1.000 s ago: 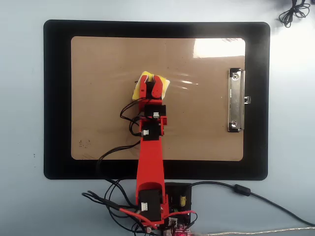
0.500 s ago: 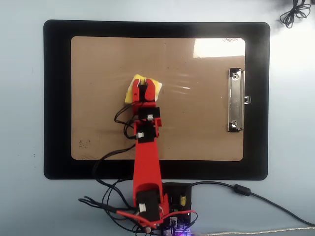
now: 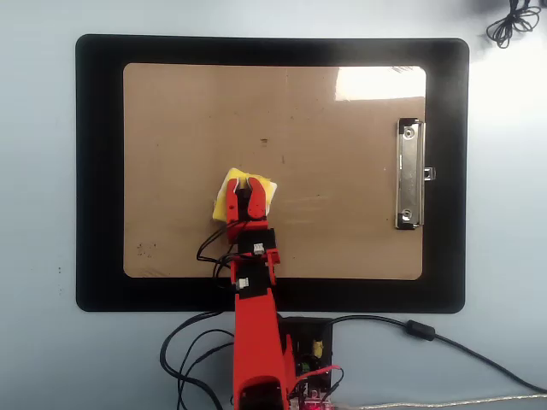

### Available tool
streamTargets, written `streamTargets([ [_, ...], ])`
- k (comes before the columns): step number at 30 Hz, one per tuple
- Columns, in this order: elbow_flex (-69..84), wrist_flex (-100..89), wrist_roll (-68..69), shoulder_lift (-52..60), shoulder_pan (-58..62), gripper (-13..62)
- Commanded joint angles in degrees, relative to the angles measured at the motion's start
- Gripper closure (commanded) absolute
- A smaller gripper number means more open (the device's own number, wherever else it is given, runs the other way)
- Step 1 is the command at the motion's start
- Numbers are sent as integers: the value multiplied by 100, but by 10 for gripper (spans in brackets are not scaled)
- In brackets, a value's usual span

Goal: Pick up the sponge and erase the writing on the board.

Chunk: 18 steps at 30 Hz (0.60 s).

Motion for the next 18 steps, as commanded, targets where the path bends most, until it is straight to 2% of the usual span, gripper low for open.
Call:
streamTargets([
  [1,-378,123,-132,-246,-35,573],
  [4,-1802,132,-123,-1556,387,573],
  [7,-2654,185,-79,-2021,1055,573],
  [9,-2382,202,114,-1898,1354,573],
  [15,-413,132,677,-9,1696,573],
  [18,-1072,123,659,-624,1661,573],
])
